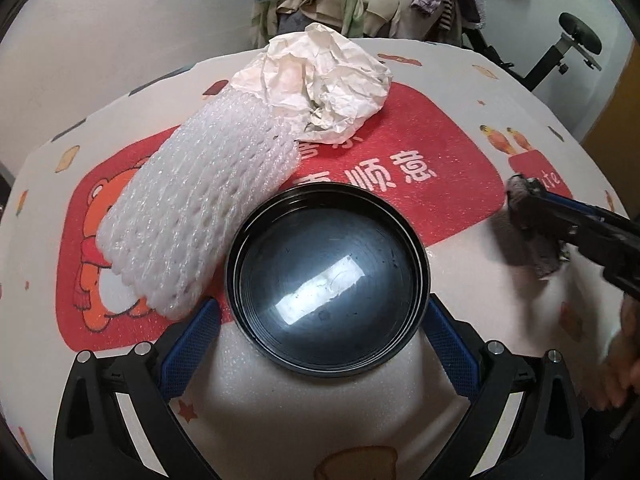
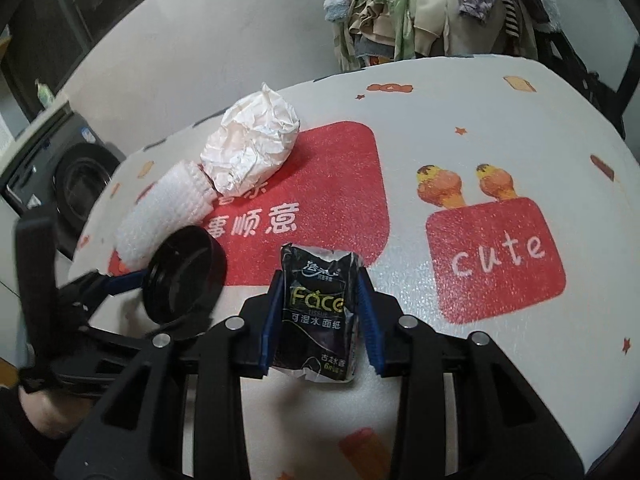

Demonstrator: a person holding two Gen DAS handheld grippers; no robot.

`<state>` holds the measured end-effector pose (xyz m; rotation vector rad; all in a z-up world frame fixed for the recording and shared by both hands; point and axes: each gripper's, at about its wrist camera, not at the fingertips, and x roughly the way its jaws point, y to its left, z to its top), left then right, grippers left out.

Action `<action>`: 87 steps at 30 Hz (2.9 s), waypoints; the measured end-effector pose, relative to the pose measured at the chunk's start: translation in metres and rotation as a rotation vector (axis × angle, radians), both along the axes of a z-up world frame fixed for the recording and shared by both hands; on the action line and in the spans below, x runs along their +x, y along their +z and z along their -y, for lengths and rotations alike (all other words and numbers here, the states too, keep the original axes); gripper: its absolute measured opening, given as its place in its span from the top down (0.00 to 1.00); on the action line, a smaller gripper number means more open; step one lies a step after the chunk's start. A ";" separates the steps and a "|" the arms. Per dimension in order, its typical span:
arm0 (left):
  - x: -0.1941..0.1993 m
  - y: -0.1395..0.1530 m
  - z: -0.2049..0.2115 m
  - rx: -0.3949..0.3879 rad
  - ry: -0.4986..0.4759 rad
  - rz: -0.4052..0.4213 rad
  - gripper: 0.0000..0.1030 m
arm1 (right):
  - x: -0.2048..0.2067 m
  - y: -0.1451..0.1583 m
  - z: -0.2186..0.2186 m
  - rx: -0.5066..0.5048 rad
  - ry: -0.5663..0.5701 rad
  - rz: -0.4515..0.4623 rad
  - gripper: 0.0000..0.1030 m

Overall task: Collect trash
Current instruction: 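Grasp the black round lid with the left gripper while the right gripper holds the tissue pack, then carry the lid and tissue pack over the brown bin with both grippers, then open both grippers over the brown bin to drop the lid and tissue pack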

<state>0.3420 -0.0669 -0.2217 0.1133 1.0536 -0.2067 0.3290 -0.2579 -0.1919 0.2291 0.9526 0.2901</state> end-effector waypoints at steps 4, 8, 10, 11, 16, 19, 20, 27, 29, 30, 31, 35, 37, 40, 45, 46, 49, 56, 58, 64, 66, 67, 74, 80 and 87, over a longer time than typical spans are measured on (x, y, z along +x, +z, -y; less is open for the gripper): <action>-0.014 0.005 -0.005 -0.032 -0.018 -0.001 0.18 | -0.016 0.009 0.000 0.020 0.013 0.020 0.64; -0.027 0.010 -0.014 -0.089 -0.016 -0.028 0.18 | -0.033 0.014 -0.002 0.016 0.019 0.034 0.64; -0.039 0.014 -0.017 -0.108 -0.015 -0.026 0.18 | -0.043 0.017 -0.002 0.025 0.017 0.037 0.64; -0.046 0.016 -0.018 -0.110 -0.017 -0.023 0.18 | -0.049 0.018 -0.003 0.028 0.017 0.039 0.64; -0.088 0.031 -0.024 -0.130 -0.049 0.001 0.18 | -0.081 0.024 -0.008 0.026 0.032 0.048 0.64; -0.115 0.040 -0.026 -0.118 -0.082 0.028 0.18 | -0.099 0.026 -0.014 0.019 0.045 0.045 0.64; -0.124 0.043 -0.025 -0.114 -0.092 0.035 0.18 | -0.105 0.027 -0.015 0.020 0.048 0.045 0.64; -0.200 0.057 -0.031 -0.082 -0.149 0.090 0.18 | -0.151 0.039 -0.031 0.013 0.088 0.065 0.64; -0.221 0.057 -0.036 -0.090 -0.151 0.095 0.18 | -0.165 0.042 -0.037 0.005 0.106 0.074 0.64; -0.236 0.056 -0.040 -0.093 -0.153 0.098 0.18 | -0.170 0.044 -0.040 0.001 0.114 0.078 0.64; -0.245 0.055 -0.042 -0.095 -0.156 0.099 0.18 | -0.179 0.045 -0.044 -0.003 0.128 0.087 0.64; -0.284 0.045 -0.048 -0.090 -0.169 0.085 0.18 | -0.205 0.046 -0.054 -0.008 0.163 0.104 0.64; -0.294 0.040 -0.050 -0.091 -0.163 0.075 0.18 | -0.217 0.043 -0.058 -0.003 0.174 0.104 0.64; -0.305 0.032 -0.050 -0.113 -0.150 0.059 0.18 | -0.230 0.036 -0.062 -0.002 0.183 0.091 0.64; -0.321 0.021 -0.038 -0.112 -0.185 0.046 0.18 | -0.248 0.025 -0.062 -0.004 0.192 0.069 0.64; -0.323 0.019 -0.036 -0.113 -0.196 0.042 0.18 | -0.251 0.024 -0.061 -0.006 0.192 0.066 0.64; -0.326 0.014 -0.030 -0.119 -0.212 0.026 0.18 | -0.255 0.020 -0.056 -0.004 0.181 0.057 0.64; -0.321 0.001 -0.011 -0.119 -0.271 -0.024 0.18 | -0.256 0.015 -0.044 0.005 0.153 0.046 0.64; -0.318 -0.005 -0.003 -0.120 -0.300 -0.042 0.18 | -0.255 0.014 -0.043 0.006 0.151 0.045 0.64; -0.312 0.002 -0.009 -0.186 -0.285 0.004 0.11 | -0.254 0.008 -0.042 0.008 0.153 0.034 0.64; -0.312 0.013 -0.020 -0.209 -0.259 0.058 0.11 | -0.255 0.005 -0.042 0.011 0.153 0.026 0.64; -0.312 0.018 -0.023 -0.210 -0.249 0.080 0.11 | -0.255 0.003 -0.042 0.013 0.155 0.021 0.64; -0.328 0.049 -0.066 -0.197 -0.150 0.261 0.09 | -0.261 -0.011 -0.060 0.011 0.214 0.004 0.64; -0.339 0.056 -0.087 -0.199 -0.091 0.323 0.07 | -0.267 -0.024 -0.080 -0.034 0.276 -0.009 0.64; -0.339 0.052 -0.098 -0.184 -0.011 0.337 0.06 | -0.276 -0.044 -0.110 -0.163 0.389 -0.032 0.63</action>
